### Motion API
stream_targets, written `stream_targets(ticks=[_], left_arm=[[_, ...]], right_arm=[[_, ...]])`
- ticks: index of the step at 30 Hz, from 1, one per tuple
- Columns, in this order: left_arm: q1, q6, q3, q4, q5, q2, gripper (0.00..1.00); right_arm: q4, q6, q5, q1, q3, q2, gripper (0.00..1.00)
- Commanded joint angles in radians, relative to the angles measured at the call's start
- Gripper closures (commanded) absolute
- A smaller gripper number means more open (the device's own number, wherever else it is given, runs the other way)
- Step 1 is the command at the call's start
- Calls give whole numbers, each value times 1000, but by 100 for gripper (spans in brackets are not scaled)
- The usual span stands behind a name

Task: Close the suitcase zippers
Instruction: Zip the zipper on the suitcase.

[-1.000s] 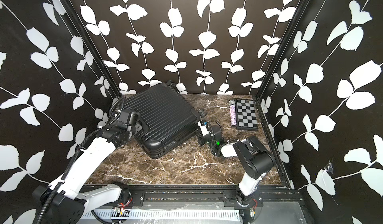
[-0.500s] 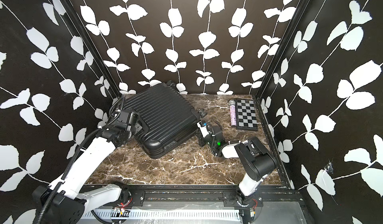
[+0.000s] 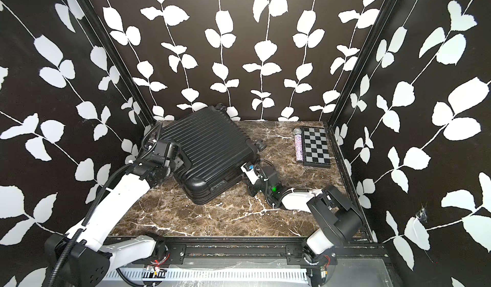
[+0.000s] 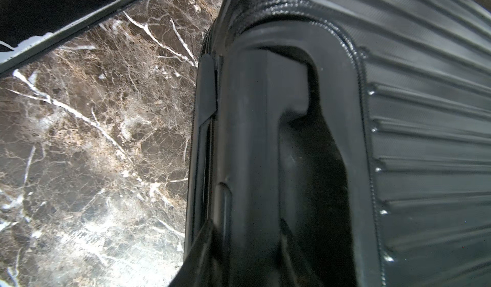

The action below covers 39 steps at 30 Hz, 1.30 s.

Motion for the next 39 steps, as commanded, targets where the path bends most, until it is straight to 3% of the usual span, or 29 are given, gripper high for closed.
stream_targets(ticks=[1, 16, 22, 34, 39], left_arm=[[-19, -132, 37, 269, -9, -32, 100], [-38, -223, -37, 291, -63, -60, 100], [-48, -251, -55, 294, -80, -66, 100], [-78, -288, -73, 292, -146, -85, 100], [-84, -299, -84, 288, -158, -93, 100]], right_arm=[[-17, -16, -13, 66, 46, -48, 100], [4, 6, 124, 355, 102, -88, 100], [3, 8, 151, 441, 163, -33, 100], [-16, 14, 148, 540, 286, 103, 100], [-50, 18, 230, 540, 294, 102, 100]])
